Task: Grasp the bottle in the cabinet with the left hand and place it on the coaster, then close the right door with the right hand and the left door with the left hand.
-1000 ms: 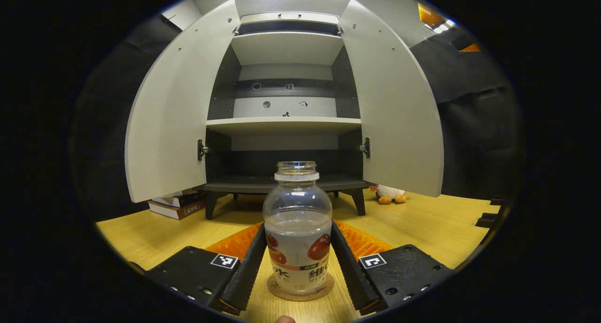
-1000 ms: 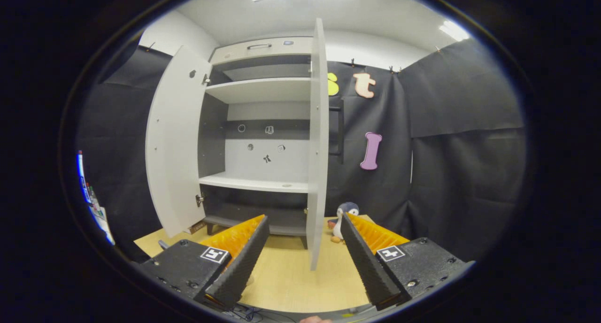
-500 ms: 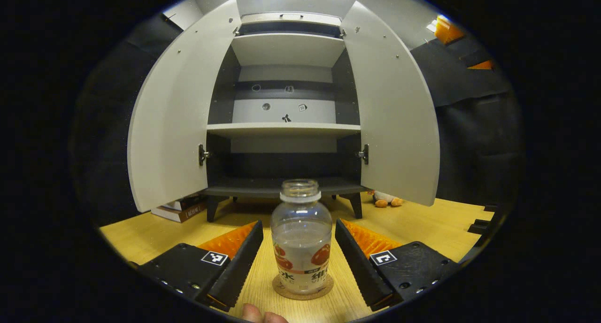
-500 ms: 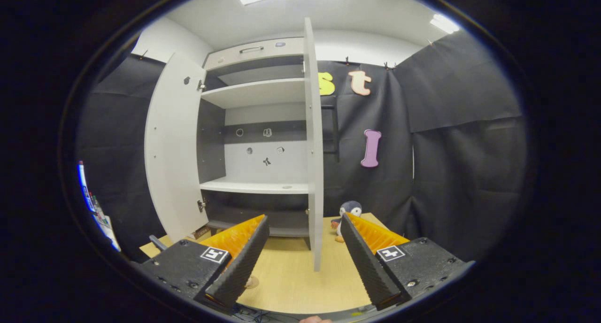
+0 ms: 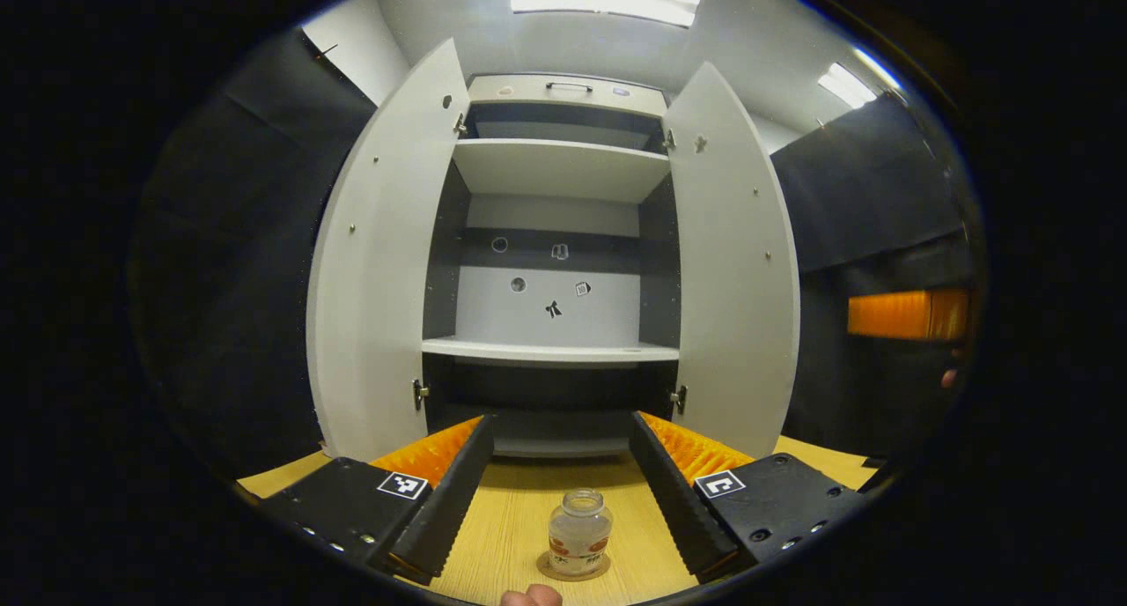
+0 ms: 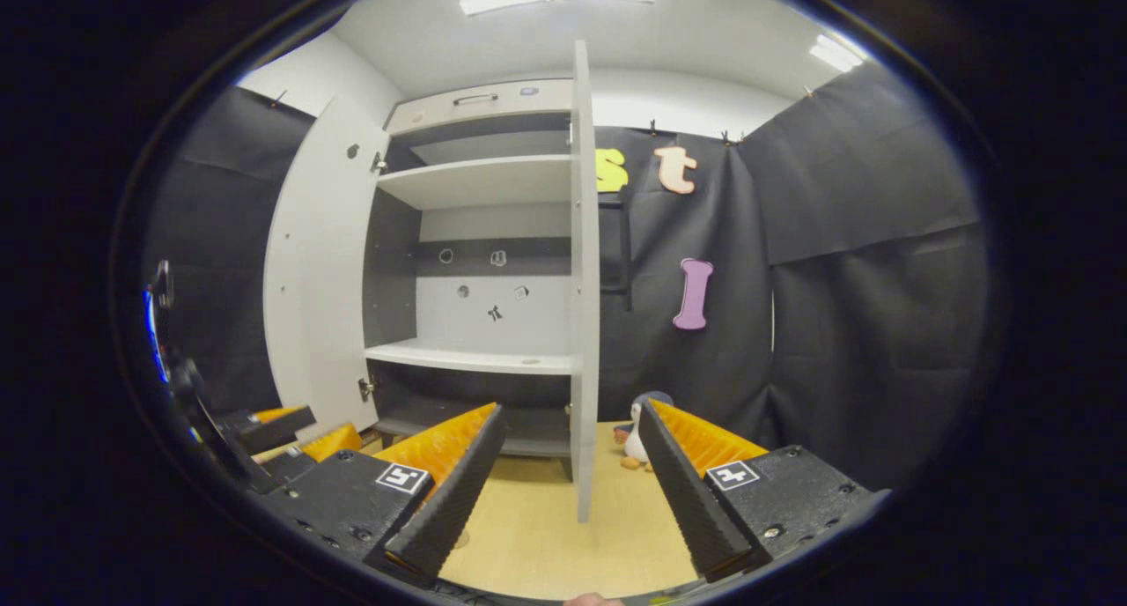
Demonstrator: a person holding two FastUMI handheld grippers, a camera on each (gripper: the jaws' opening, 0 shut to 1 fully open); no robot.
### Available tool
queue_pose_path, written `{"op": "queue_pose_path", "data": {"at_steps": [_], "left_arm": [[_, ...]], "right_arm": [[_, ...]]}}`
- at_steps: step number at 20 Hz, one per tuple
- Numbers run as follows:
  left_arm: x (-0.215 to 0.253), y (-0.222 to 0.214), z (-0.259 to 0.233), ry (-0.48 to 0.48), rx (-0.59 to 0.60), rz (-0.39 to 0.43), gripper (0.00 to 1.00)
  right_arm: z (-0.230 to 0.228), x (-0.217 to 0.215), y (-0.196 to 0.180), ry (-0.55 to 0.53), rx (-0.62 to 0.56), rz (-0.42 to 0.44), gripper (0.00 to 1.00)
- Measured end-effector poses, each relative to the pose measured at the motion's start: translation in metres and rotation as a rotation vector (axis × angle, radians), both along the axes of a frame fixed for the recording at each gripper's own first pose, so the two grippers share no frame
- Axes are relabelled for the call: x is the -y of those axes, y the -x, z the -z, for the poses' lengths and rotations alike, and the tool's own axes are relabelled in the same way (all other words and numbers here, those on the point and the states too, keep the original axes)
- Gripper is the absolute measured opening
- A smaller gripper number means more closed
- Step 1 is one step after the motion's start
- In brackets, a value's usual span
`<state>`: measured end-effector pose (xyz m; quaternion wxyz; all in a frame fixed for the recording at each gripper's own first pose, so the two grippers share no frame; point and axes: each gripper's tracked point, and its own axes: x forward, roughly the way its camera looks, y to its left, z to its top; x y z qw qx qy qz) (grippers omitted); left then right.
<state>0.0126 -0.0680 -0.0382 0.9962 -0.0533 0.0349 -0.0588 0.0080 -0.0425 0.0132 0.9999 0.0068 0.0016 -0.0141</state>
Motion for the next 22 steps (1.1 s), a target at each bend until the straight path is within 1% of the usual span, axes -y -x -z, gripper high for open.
{"op": "queue_pose_path", "data": {"at_steps": [3, 4, 5, 7, 9, 10, 11, 13, 16, 17, 18, 19, 20, 21, 22], "left_arm": [[-0.034, -0.007, -0.031, 0.025, -0.015, -0.048, 0.94], [-0.048, -0.009, -0.039, 0.028, -0.013, -0.071, 0.97], [-0.066, -0.013, -0.047, 0.021, -0.016, -0.102, 0.94], [-0.109, -0.021, -0.06, -0.002, -0.03, -0.183, 0.94], [-0.151, -0.023, -0.078, 0.004, -0.014, -0.244, 0.94], [-0.173, -0.024, -0.084, 0.005, -0.007, -0.283, 0.97], [-0.193, -0.026, -0.092, -0.003, 0.0, -0.322, 0.93], [-0.23, -0.033, -0.101, -0.026, 0.011, -0.389, 0.94], [-0.262, -0.048, -0.098, -0.004, -0.019, -0.443, 0.95], [-0.281, -0.058, -0.101, -0.001, -0.017, -0.46, 0.95], [-0.292, -0.066, -0.099, -0.005, -0.019, -0.47, 0.95], [-0.3, -0.074, -0.096, -0.019, -0.024, -0.479, 0.95], [-0.307, -0.081, -0.09, -0.037, -0.037, -0.488, 0.99], [-0.312, -0.09, -0.085, -0.048, -0.05, -0.493, 0.95], [-0.312, -0.096, -0.081, -0.05, -0.058, -0.49, 0.94]], "right_arm": [[-0.003, -0.011, -0.002, -0.018, 0.019, -0.03, 1.0], [-0.001, -0.012, -0.003, -0.021, 0.018, -0.037, 0.97], [-0.003, -0.012, -0.003, -0.026, 0.023, -0.039, 1.0], [-0.003, -0.009, -0.003, -0.031, 0.023, -0.039, 1.0], [-0.001, -0.007, -0.002, -0.036, 0.019, -0.036, 1.0], [-0.001, -0.005, -0.001, -0.041, 0.018, -0.034, 1.0], [-0.001, -0.003, -0.001, -0.046, 0.017, -0.031, 1.0], [0.0, 0.0, -0.001, -0.055, 0.015, -0.02, 1.0], [-0.003, 0.001, -0.001, -0.078, 0.016, -0.014, 1.0], [-0.003, 0.002, 0.0, -0.087, 0.016, -0.011, 1.0], [-0.004, 0.003, 0.001, -0.092, 0.016, -0.006, 1.0], [-0.005, 0.003, 0.001, -0.093, 0.017, 0.001, 0.97], [-0.006, 0.005, 0.002, -0.092, 0.019, 0.009, 1.0], [-0.006, 0.005, 0.003, -0.088, 0.02, 0.014, 1.0], [-0.006, 0.006, 0.003, -0.082, 0.019, 0.021, 0.97]]}}
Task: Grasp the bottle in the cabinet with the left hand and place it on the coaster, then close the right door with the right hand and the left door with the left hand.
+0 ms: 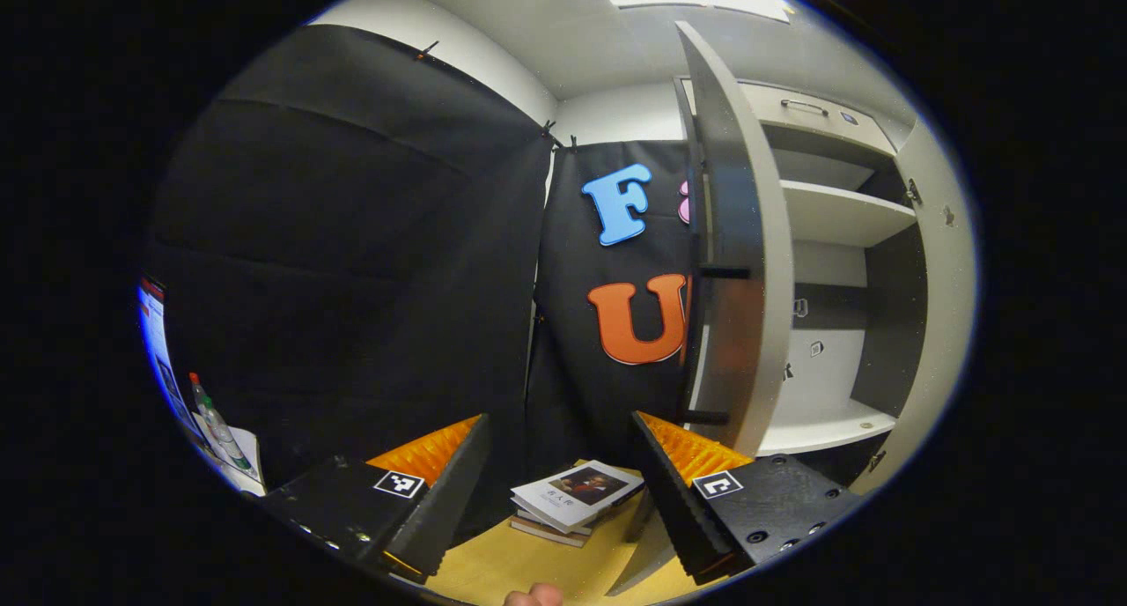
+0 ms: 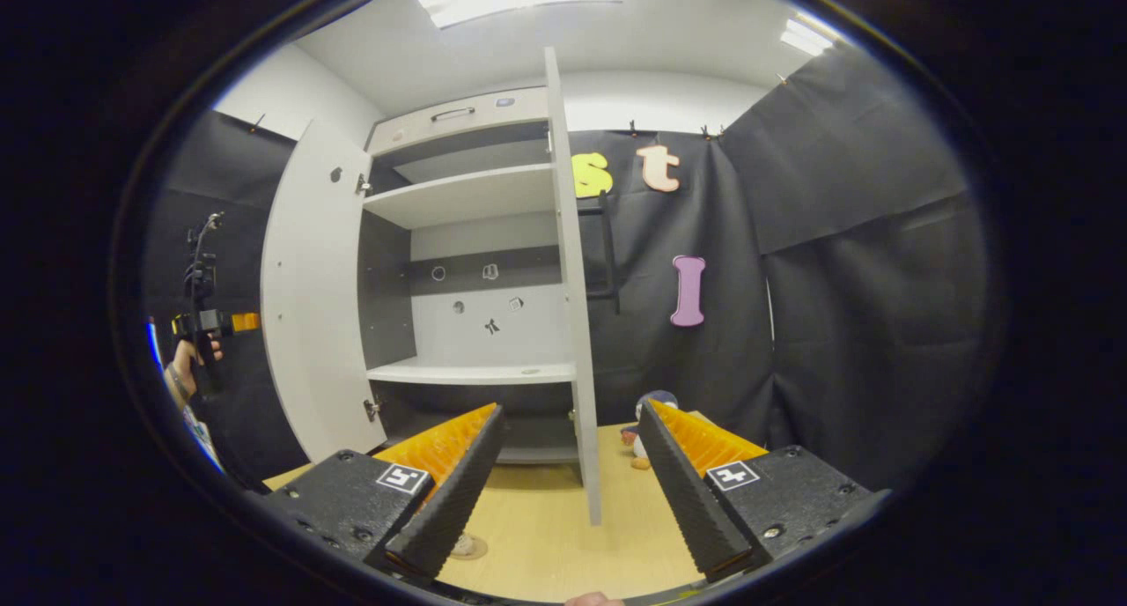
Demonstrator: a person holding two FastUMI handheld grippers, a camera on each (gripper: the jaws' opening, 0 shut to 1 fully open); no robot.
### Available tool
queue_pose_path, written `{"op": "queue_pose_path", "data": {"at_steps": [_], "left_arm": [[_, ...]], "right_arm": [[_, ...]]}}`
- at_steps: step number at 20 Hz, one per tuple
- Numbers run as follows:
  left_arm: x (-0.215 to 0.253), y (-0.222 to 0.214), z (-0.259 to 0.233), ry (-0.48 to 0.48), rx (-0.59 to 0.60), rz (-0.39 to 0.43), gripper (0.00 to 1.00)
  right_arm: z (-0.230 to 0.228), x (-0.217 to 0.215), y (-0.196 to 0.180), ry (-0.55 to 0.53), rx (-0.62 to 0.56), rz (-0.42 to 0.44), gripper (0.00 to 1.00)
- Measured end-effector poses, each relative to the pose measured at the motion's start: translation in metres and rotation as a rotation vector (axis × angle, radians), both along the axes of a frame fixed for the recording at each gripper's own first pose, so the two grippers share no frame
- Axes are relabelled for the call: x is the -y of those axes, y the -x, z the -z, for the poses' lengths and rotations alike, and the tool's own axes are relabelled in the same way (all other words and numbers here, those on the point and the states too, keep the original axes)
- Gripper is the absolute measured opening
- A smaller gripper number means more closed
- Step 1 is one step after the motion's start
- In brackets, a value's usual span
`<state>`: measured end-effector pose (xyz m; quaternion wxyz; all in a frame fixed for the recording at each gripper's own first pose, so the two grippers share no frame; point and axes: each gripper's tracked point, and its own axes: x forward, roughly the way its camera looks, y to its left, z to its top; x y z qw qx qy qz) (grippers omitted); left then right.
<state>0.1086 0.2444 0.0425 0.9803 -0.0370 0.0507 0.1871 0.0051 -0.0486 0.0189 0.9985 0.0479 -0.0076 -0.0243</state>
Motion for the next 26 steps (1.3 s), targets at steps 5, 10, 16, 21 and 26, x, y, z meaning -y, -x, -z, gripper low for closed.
{"op": "queue_pose_path", "data": {"at_steps": [5, 10, 16, 21, 26], "left_arm": [[-0.011, -0.013, 0.008, 0.015, -0.002, -0.006, 0.94], [0.002, -0.013, 0.007, -0.016, -0.01, 0.043, 0.93], [0.064, -0.022, 0.003, -0.004, 0.001, 0.176, 0.93], [0.133, -0.046, 0.004, 0.04, 0.029, 0.289, 0.99], [0.167, -0.07, 0.014, 0.016, 0.06, 0.318, 0.91]], "right_arm": [[0.003, 0.006, 0.0, 0.009, -0.007, 0.032, 1.0], [-0.003, 0.005, -0.006, 0.008, 0.006, 0.037, 1.0], [-0.008, 0.007, -0.008, 0.028, 0.021, 0.034, 1.0], [-0.016, 0.019, 0.001, 0.035, 0.037, 0.062, 1.0], [-0.017, 0.027, 0.01, 0.047, 0.051, 0.065, 0.97]]}}
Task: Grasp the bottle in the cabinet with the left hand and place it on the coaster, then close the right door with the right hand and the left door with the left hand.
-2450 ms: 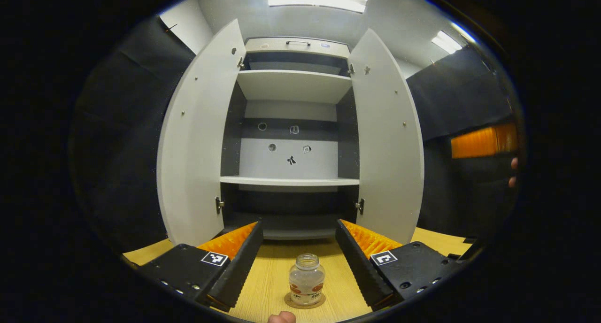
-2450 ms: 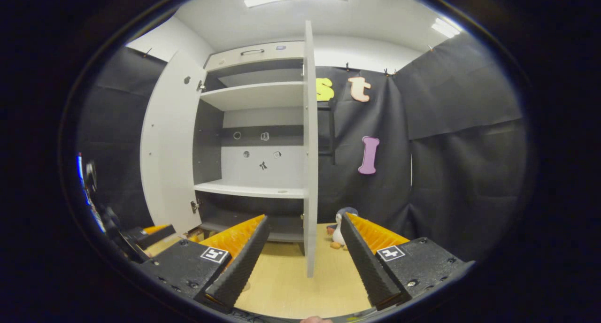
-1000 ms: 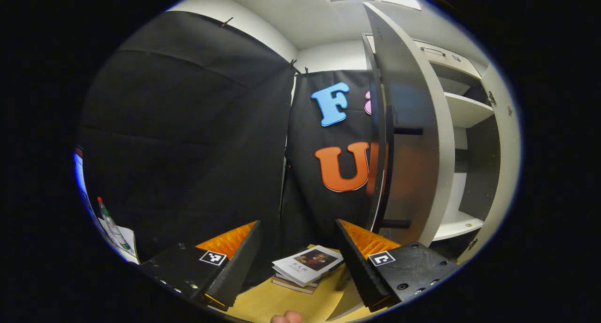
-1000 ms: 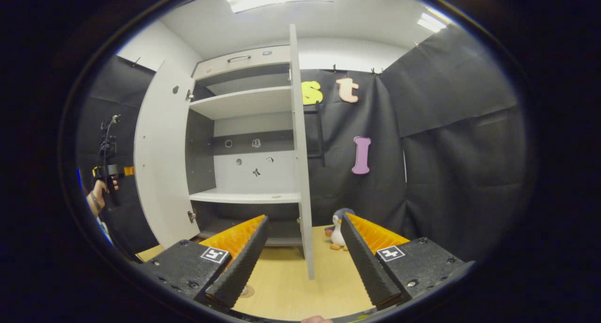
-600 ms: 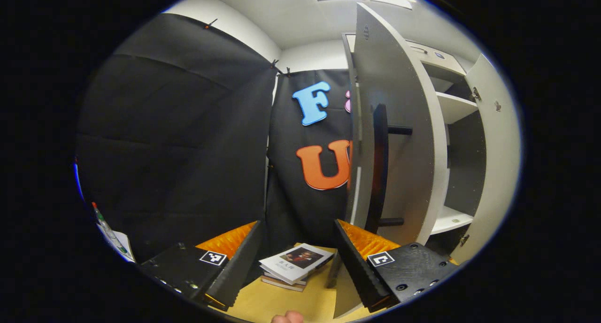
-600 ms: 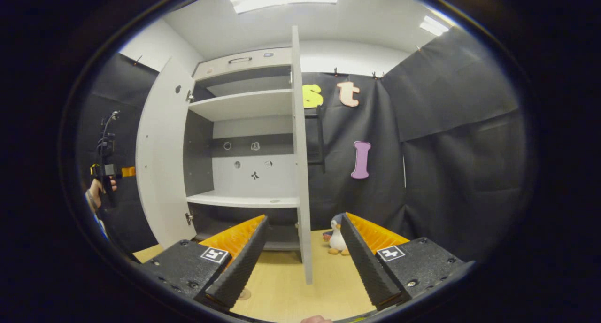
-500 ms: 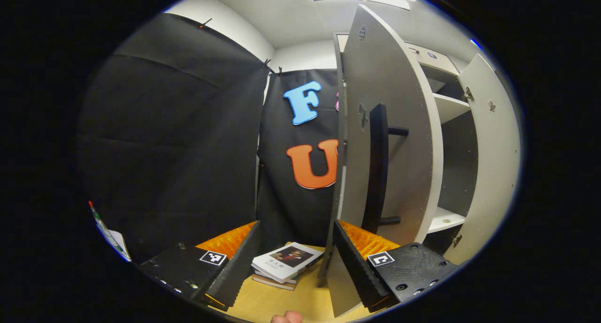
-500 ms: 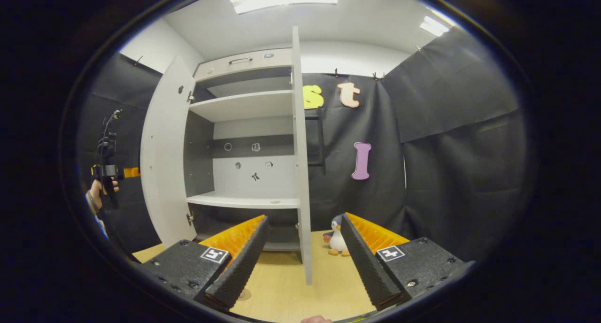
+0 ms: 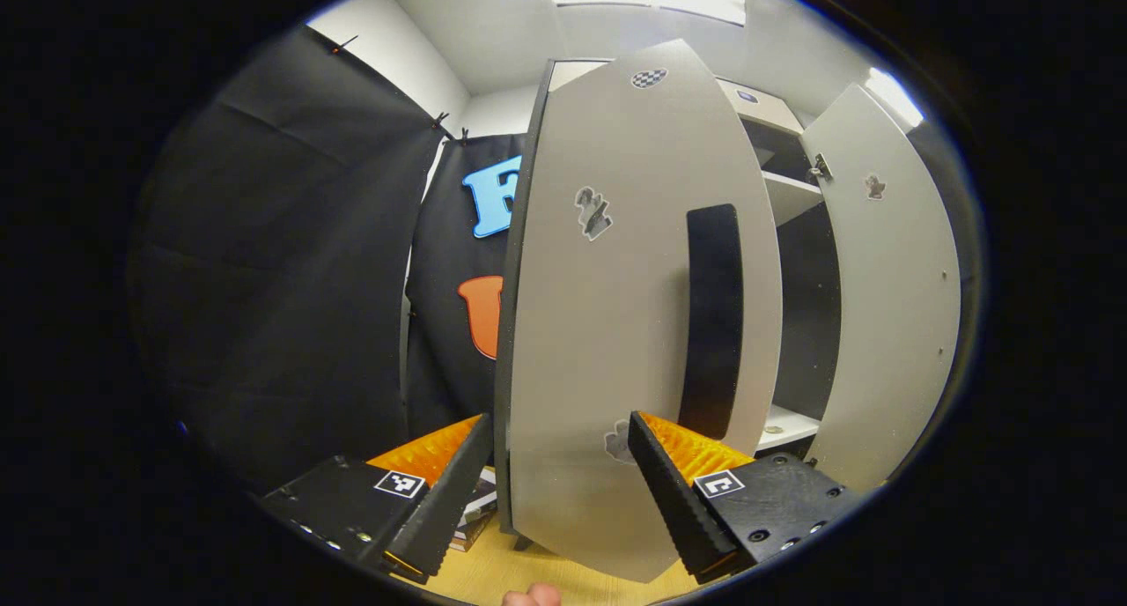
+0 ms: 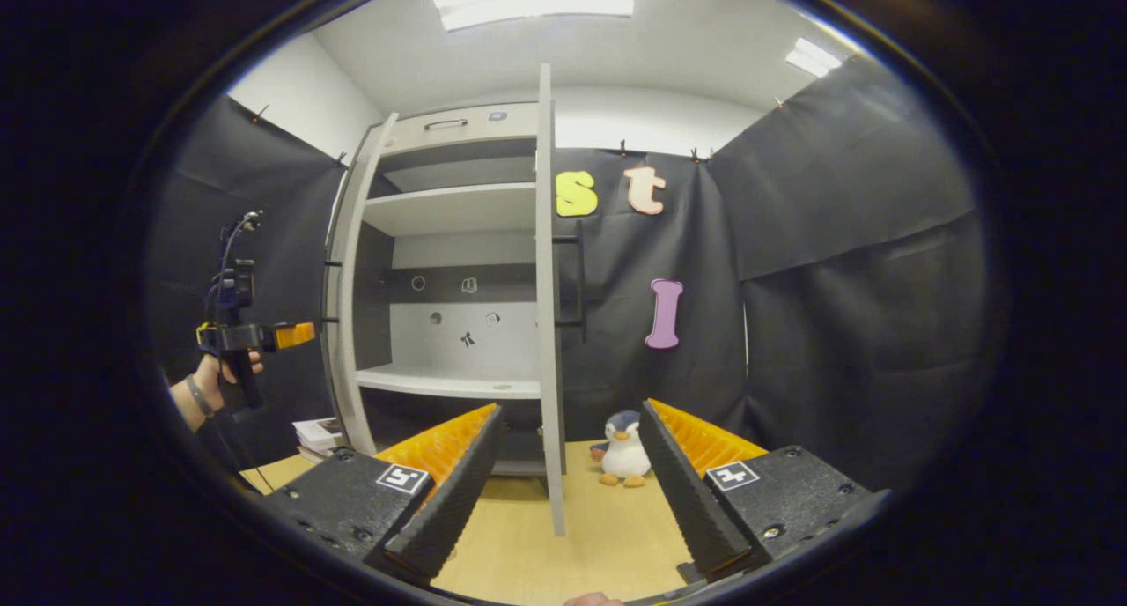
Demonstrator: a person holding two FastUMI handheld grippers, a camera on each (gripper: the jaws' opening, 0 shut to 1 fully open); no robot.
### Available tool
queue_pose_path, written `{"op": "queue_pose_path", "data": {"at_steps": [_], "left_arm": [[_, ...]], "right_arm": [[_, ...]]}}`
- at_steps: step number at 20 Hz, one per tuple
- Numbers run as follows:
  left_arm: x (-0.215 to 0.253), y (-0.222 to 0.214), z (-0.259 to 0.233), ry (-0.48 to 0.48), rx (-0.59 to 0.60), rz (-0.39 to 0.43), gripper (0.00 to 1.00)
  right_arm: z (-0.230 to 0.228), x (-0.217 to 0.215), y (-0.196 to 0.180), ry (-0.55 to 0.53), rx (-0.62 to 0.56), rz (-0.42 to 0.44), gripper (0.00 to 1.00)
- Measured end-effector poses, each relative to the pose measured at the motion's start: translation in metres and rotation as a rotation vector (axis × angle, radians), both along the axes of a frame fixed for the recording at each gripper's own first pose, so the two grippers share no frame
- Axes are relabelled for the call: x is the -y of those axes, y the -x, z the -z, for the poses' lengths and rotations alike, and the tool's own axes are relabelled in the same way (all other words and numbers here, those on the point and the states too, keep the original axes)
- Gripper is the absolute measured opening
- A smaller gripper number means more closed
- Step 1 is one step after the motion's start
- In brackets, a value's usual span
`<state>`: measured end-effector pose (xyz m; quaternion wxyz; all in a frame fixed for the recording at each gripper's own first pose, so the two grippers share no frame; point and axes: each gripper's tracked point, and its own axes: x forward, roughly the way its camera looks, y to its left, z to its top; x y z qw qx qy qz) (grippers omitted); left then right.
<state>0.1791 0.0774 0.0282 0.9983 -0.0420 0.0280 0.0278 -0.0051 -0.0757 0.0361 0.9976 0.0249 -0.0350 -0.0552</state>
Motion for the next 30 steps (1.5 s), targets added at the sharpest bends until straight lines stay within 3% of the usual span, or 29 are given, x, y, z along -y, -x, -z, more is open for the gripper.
{"op": "queue_pose_path", "data": {"at_steps": [2, 3, 5, 6, 9, 11, 13, 16, 19, 23, 30], "left_arm": [[0.005, 0.009, 0.003, 0.021, 0.001, 0.0, 0.92], [0.008, 0.015, 0.0, 0.02, 0.007, 0.0, 0.99], [0.011, 0.034, -0.003, -0.004, 0.029, 0.0, 0.99], [0.017, 0.046, -0.002, -0.019, 0.033, 0.008, 0.95], [0.042, 0.089, 0.011, -0.05, 0.038, 0.02, 0.99], [0.063, 0.116, 0.019, -0.006, 0.048, 0.033, 0.95], [0.086, 0.141, 0.027, 0.048, 0.049, 0.059, 0.99], [0.091, 0.172, 0.033, 0.006, 0.051, 0.044, 0.99], [0.096, 0.195, 0.034, -0.023, 0.035, 0.058, 0.95], [0.09, 0.206, 0.033, -0.02, 0.027, 0.055, 0.99], [0.057, 0.203, 0.024, -0.04, 0.043, 0.009, 0.95]], "right_arm": [[-0.002, 0.004, -0.001, -0.005, -0.001, -0.003, 1.0], [-0.004, 0.008, -0.003, -0.006, 0.001, 0.0, 1.0], [-0.011, 0.016, -0.01, -0.007, 0.014, 0.0, 1.0], [-0.017, 0.022, -0.015, -0.006, 0.021, 0.0, 1.0], [-0.045, 0.042, -0.034, -0.012, 0.052, -0.008, 0.97], [-0.066, 0.059, -0.049, 0.026, 0.07, -0.003, 0.96], [-0.092, 0.076, -0.068, 0.05, 0.096, 0.014, 0.99], [-0.118, 0.1, -0.101, 0.062, 0.083, 0.043, 0.99], [-0.141, 0.101, -0.137, 0.06, 0.088, -0.011, 0.99], [-0.136, 0.097, -0.175, 0.068, 0.034, -0.01, 1.0], [-0.136, 0.086, -0.177, -0.008, 0.078, -0.074, 0.95]]}}
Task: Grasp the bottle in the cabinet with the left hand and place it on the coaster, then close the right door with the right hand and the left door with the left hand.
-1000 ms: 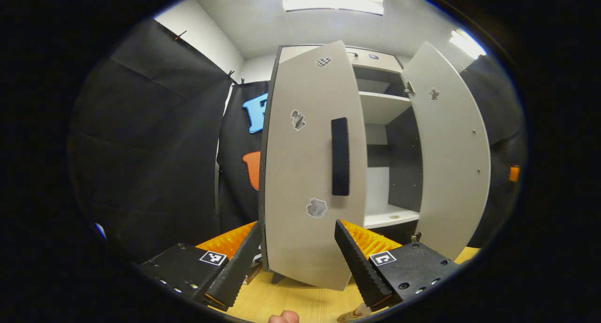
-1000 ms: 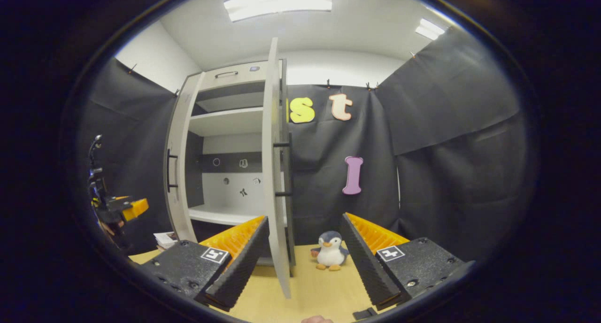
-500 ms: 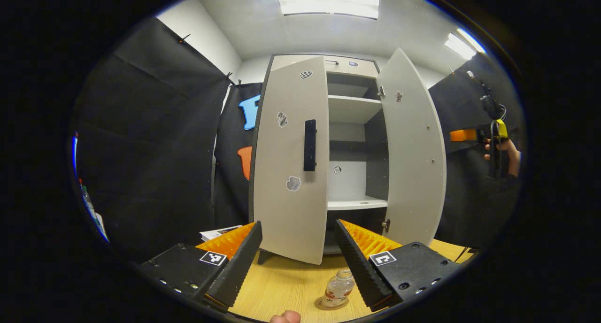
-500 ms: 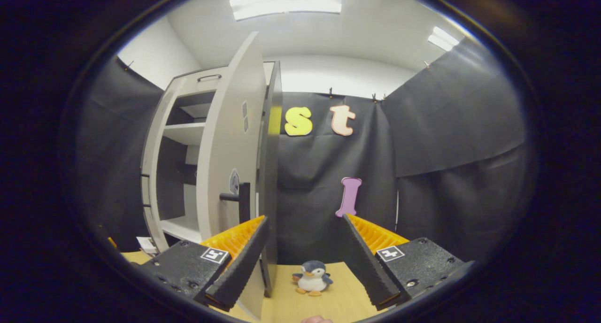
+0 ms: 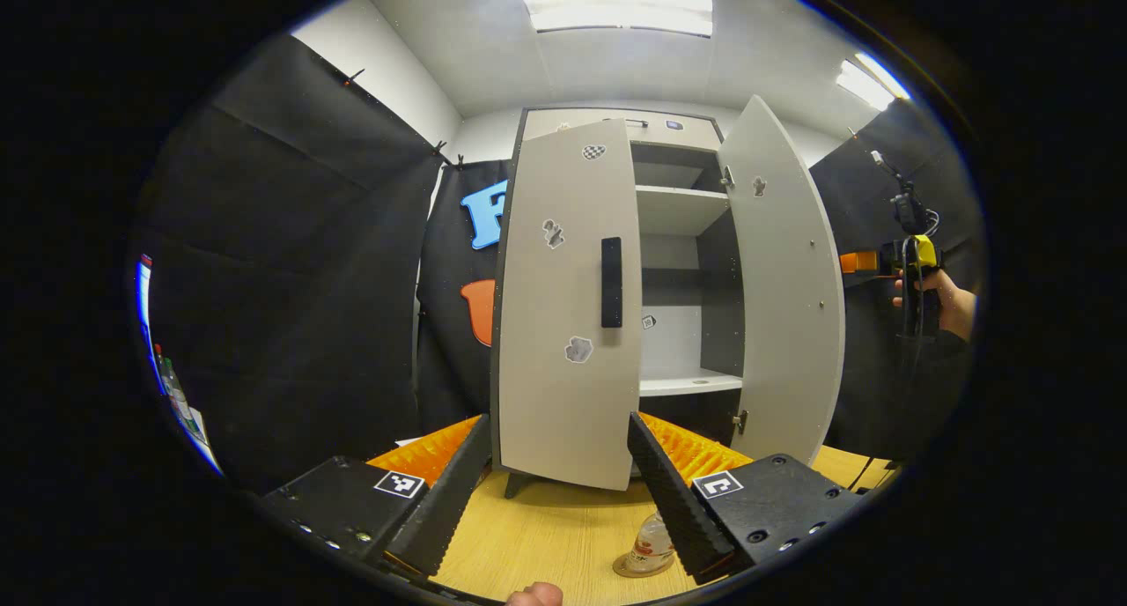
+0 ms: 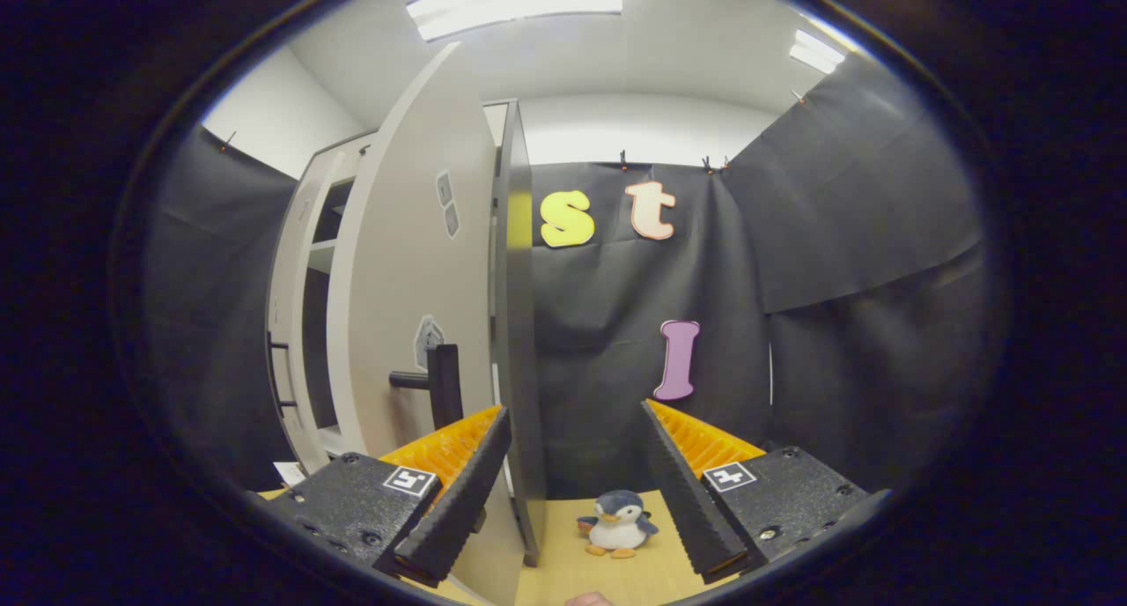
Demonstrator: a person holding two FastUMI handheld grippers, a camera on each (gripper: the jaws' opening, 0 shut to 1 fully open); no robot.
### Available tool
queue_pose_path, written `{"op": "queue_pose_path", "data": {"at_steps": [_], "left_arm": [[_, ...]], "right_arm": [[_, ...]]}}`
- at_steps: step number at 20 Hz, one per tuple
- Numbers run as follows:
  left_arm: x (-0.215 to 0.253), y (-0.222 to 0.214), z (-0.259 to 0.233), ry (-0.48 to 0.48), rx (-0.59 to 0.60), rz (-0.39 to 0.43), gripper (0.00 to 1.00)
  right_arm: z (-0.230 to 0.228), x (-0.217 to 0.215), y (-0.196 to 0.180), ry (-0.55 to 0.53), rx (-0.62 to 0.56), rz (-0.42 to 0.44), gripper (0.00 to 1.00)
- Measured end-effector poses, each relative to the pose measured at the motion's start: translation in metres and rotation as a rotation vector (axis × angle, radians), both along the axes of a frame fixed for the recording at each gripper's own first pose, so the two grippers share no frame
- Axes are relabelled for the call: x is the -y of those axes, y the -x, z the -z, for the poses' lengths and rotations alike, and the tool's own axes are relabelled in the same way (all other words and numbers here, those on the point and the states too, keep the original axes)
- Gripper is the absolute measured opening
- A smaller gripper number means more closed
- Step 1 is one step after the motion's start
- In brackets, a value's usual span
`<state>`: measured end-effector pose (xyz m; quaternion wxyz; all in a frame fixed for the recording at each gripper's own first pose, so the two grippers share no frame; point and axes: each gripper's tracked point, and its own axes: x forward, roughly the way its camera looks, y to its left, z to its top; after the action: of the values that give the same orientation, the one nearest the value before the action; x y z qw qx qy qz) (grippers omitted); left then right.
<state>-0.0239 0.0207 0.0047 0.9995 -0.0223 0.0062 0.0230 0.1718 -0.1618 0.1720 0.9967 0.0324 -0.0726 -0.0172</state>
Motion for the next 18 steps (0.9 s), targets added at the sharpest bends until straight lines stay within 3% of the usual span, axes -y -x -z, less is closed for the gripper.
{"op": "queue_pose_path", "data": {"at_steps": [2, 3, 4, 6, 7, 9, 10, 11, 12, 14, 18], "left_arm": [[-0.006, 0.002, 0.001, 0.018, -0.006, -0.011, 0.99], [-0.008, 0.002, 0.002, 0.025, -0.008, -0.016, 0.95], [-0.01, 0.004, 0.001, 0.03, -0.007, -0.024, 0.99], [-0.012, 0.005, 0.001, 0.035, -0.011, -0.033, 0.99], [-0.014, 0.006, 0.001, 0.036, -0.012, -0.038, 0.95], [-0.015, 0.008, -0.002, 0.034, -0.006, -0.043, 0.95], [-0.017, 0.009, -0.002, 0.03, -0.004, -0.048, 0.99], [-0.019, 0.008, -0.002, 0.027, -0.001, -0.048, 0.99], [-0.018, 0.007, -0.001, 0.023, -0.004, -0.043, 0.95], [-0.018, 0.007, 0.003, 0.012, -0.022, -0.041, 0.95], [-0.017, 0.005, 0.0, 0.0, -0.021, -0.048, 0.99]], "right_arm": [[-0.002, -0.021, 0.0, 0.024, 0.009, -0.011, 0.95], [0.001, -0.037, 0.002, 0.031, 0.007, -0.035, 0.95], [0.003, -0.055, 0.0, 0.034, 0.001, -0.074, 0.95], [0.004, -0.09, -0.009, 0.027, 0.001, -0.154, 0.91], [0.005, -0.102, -0.014, 0.022, 0.0, -0.177, 0.95], [0.001, -0.132, -0.028, 0.018, 0.005, -0.217, 0.95], [-0.001, -0.145, -0.035, 0.016, 0.02, -0.232, 0.91], [-0.004, -0.155, -0.042, 0.014, 0.033, -0.23, 0.95], [-0.006, -0.165, -0.049, 0.015, 0.035, -0.232, 0.96], [-0.013, -0.174, -0.055, 0.008, 0.053, -0.227, 0.97], [-0.028, -0.169, -0.038, 0.063, 0.084, -0.222, 0.97]]}}
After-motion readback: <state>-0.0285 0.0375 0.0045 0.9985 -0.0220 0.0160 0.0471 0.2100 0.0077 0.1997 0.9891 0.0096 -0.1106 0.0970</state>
